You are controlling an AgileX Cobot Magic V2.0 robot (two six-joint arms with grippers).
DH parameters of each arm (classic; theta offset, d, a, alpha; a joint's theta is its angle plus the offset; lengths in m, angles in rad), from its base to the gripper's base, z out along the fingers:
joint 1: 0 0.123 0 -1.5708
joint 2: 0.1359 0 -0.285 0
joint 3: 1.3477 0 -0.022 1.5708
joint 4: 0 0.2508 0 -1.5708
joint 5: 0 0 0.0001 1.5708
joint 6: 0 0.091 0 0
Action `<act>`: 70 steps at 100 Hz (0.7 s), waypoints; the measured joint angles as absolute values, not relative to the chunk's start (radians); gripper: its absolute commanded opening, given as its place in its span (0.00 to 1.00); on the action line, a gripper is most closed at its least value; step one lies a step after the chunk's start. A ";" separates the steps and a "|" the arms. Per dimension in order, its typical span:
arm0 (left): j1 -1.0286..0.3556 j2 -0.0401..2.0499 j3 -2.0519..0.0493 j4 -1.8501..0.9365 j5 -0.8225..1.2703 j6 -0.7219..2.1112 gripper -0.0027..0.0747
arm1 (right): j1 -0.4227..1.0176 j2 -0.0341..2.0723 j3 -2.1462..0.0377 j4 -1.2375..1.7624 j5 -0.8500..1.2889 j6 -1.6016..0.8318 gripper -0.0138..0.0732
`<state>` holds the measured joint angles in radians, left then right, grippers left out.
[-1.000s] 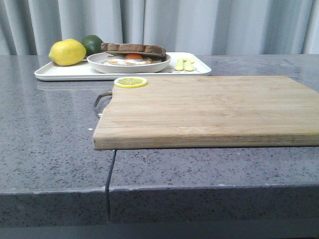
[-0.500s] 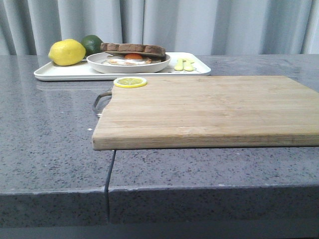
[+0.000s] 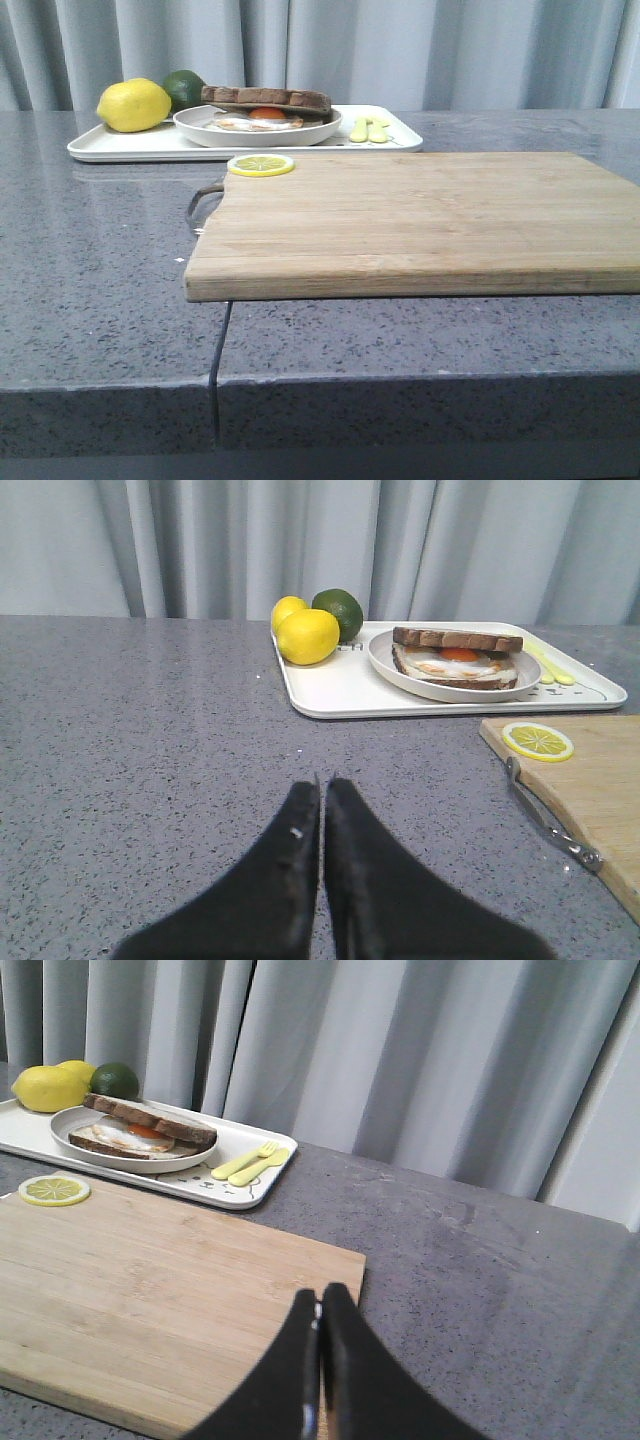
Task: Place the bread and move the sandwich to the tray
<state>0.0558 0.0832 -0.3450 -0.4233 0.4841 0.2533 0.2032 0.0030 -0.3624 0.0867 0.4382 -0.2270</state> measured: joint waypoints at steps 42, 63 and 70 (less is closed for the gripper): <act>0.056 0.083 -0.345 -0.423 0.484 0.253 0.01 | 0.203 0.003 -0.362 0.086 0.438 -0.227 0.02; 0.056 0.083 -0.345 -0.421 0.484 0.253 0.01 | 0.203 0.003 -0.362 0.086 0.438 -0.227 0.02; 0.056 0.083 -0.343 -0.395 0.484 0.255 0.01 | 0.203 0.003 -0.362 0.086 0.438 -0.227 0.02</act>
